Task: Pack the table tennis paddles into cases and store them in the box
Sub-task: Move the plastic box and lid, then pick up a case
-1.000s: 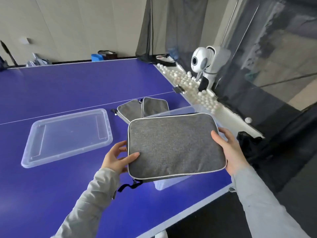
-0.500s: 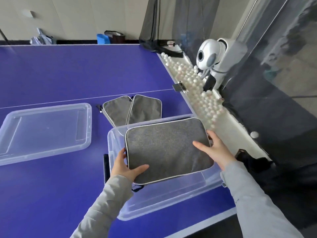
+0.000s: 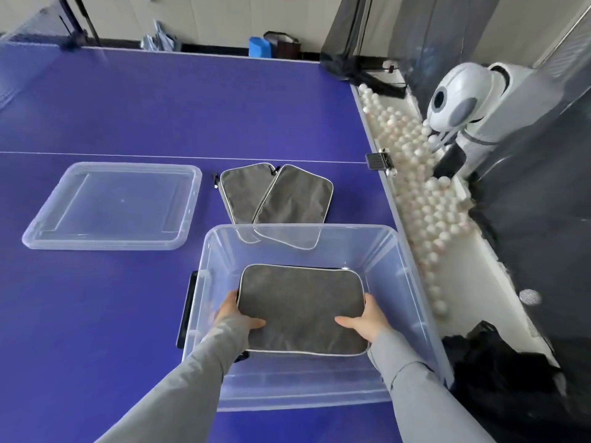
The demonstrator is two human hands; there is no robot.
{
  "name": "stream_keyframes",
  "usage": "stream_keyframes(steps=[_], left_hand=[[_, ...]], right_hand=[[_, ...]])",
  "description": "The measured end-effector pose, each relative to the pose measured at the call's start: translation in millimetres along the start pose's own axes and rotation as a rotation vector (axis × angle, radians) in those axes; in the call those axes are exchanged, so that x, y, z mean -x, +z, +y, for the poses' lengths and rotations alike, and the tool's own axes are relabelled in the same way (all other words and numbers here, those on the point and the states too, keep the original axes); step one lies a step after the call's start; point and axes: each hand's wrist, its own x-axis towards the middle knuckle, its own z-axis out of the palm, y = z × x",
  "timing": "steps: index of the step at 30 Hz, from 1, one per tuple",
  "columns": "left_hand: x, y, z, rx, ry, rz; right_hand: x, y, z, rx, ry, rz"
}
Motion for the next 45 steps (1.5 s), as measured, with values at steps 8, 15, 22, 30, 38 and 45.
stream_keyframes(steps=[8,15,22,30,38,45], left_hand=[[-9,10,-13,-0.133,-0.107,-0.012],[-12,10,-14,-0.279,-0.091,-0.023],[-4,14,-2,-0.348,-0.097,-0.037],[29,14,7,-0.684,0.211,0.032],[52,-10,33,-1.067,0.365,0.237],[82,-67,15,-0.962,0.303,0.389]], right_hand=[[-13,6,2,0.146,0.020,-0.041],[-18,6,-3,0.249,0.065,-0.053],[-7,4,-9,0.374,-0.001,-0.002],[19,-5,-22,0.483,-0.388,0.130],[39,0,-60,0.837,-0.657,0.165],[71,43,-107,1.038,-0.855,0.150]])
